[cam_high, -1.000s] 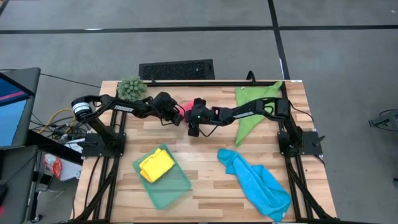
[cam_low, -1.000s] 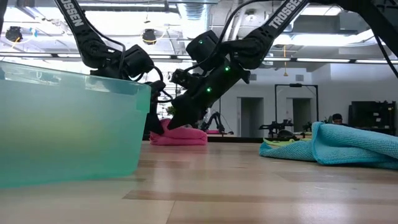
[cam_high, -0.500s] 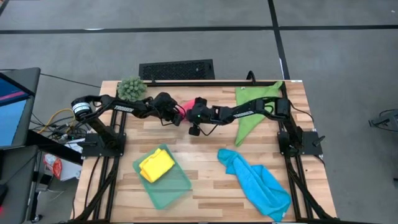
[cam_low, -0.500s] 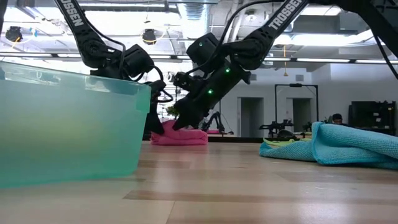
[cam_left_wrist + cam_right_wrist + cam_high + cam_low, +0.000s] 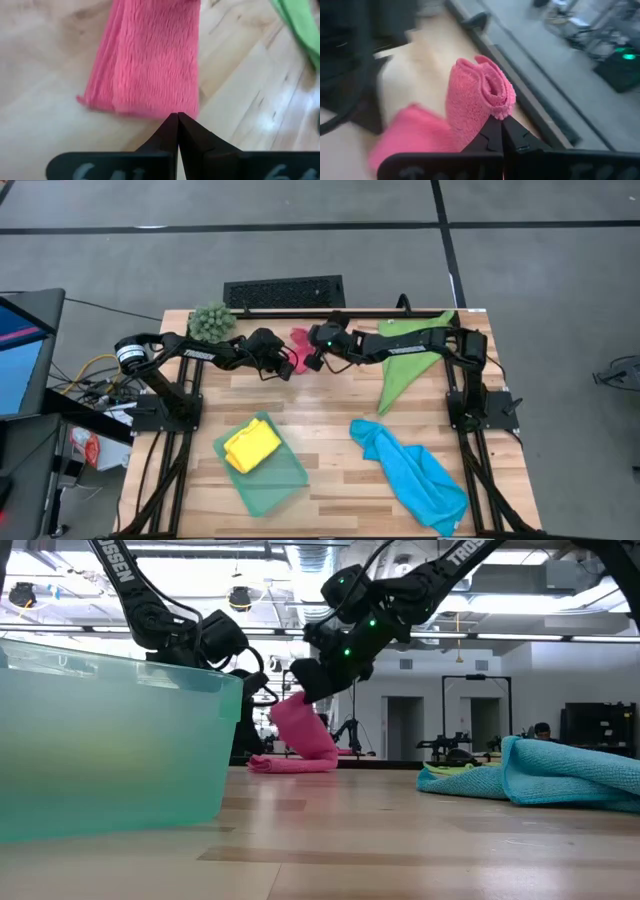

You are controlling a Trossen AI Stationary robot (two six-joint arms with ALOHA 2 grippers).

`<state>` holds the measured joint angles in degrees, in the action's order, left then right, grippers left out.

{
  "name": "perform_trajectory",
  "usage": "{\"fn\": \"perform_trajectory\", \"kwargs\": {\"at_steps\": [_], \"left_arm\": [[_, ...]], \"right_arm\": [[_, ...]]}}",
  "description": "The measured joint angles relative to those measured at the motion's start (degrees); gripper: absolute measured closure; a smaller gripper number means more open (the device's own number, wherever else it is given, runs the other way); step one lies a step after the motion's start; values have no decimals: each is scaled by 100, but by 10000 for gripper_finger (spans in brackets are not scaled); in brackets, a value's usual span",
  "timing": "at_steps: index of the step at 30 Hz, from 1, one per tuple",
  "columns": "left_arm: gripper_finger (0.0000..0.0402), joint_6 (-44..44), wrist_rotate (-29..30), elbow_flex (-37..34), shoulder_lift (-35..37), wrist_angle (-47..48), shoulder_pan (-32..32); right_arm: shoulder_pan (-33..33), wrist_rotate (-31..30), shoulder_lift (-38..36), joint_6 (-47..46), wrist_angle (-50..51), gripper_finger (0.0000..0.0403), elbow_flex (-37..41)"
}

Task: Fold microfiber towels
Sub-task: Put the folded pink towel in the green bin

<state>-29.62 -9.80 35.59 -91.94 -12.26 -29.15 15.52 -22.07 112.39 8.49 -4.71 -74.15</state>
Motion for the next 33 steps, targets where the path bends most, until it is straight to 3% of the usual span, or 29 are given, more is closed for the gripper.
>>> {"fn": "perform_trajectory", "kwargs": {"at_steps": [6,13,16,20,28,33], "left_arm": [[401,-22,-454,3,2,-845,1],[401,273,-191,2,-161,-722,-33],[401,232,-247,0,-411,-795,-33],[401,126,-439,2,-752,-979,-27],[401,41,-542,7,-927,-1138,50],[401,-45,-543,7,-929,-1171,50]], "right_arm": [[249,-435,-5,-121,165,401,-3],[209,-1277,53,161,240,402,2],[170,-1067,53,502,132,402,2],[24,-621,276,258,71,403,-12],[-396,-631,875,199,-157,403,-2],[-563,-711,882,199,-286,402,-7]]}}
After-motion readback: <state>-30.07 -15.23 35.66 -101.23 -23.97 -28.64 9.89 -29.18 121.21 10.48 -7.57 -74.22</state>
